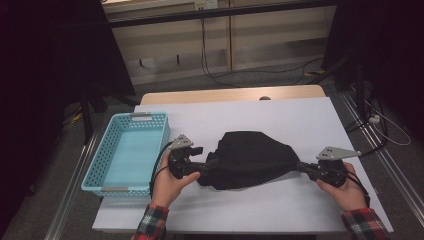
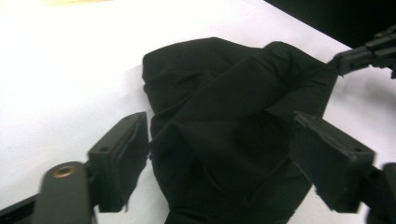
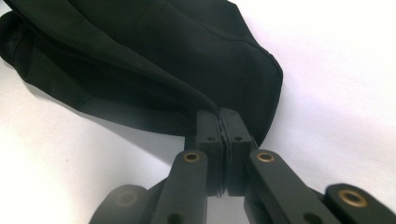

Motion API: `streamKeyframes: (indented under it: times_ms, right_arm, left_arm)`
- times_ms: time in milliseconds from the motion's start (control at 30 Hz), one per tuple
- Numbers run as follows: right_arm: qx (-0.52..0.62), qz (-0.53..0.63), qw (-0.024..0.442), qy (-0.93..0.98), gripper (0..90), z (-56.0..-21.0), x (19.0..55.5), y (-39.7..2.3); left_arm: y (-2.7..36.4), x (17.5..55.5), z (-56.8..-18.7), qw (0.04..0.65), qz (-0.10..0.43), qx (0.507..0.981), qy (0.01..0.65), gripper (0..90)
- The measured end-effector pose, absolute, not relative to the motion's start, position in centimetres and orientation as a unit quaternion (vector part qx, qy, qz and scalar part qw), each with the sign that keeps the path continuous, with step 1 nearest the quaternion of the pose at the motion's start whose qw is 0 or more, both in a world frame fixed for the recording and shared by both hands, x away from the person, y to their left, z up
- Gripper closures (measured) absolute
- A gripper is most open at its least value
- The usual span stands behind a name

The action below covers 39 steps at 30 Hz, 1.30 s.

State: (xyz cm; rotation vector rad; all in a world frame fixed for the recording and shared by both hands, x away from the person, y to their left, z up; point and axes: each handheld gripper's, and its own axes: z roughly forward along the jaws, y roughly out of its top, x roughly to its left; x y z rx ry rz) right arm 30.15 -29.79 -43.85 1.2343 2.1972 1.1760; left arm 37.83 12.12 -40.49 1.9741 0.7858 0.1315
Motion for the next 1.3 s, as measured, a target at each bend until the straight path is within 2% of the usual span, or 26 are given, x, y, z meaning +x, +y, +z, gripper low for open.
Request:
streamKeyframes:
  times_ms: [233,367,433,667,700,733,833,1000,1100,1133,1300]
  right_arm:
    - [0.437,0.417,0.178,0.777,88.3,-43.9,30.2,-29.8]
    - [0.438,0.418,0.177,0.776,88.2,-43.9,30.3,-29.7]
    - [0.438,0.418,0.178,0.776,88.3,-43.8,30.3,-29.7]
    - [0.439,0.419,0.18,0.774,88.2,-43.8,30.3,-29.7]
    - [0.439,0.419,0.18,0.774,88.2,-43.8,30.3,-29.7]
    - [0.439,0.42,0.18,0.773,88.2,-43.7,30.3,-29.7]
    - [0.439,0.421,0.18,0.773,88.2,-43.8,30.3,-29.7]
    - [0.439,0.425,0.18,0.771,88.2,-43.7,30.3,-29.9]
    - [0.441,0.426,0.179,0.769,88.2,-43.7,30.3,-29.9]
    - [0.442,0.427,0.178,0.768,88.2,-43.7,30.3,-29.9]
    - [0.443,0.429,0.178,0.767,88.2,-43.7,30.4,-29.9]
  left_arm:
    - [11.9,37.1,-41.1,0.471,0.049,0.832,0.29,7.1]
    - [11.7,36.6,-41.6,0.44,0.071,0.853,0.27,6.2]
    - [11.7,36.6,-41.8,0.436,0.071,0.856,0.27,9.1]
    - [11.9,36.4,-42.9,0.401,0.068,0.875,0.263,28.6]
    - [11.8,36.4,-43.0,0.394,0.07,0.879,0.258,28.6]
    - [11.7,36.4,-43.0,0.391,0.072,0.881,0.257,36.7]
    - [11.7,36.5,-43.1,0.386,0.08,0.883,0.256,42.2]
    - [12.0,37.1,-43.5,0.38,0.091,0.88,0.27,45.9]
    - [11.8,37.3,-43.5,0.391,0.094,0.874,0.273,44.5]
    - [11.5,37.5,-43.2,0.411,0.104,0.862,0.277,37.5]
    - [11.0,37.9,-42.7,0.435,0.118,0.847,0.28,29.5]
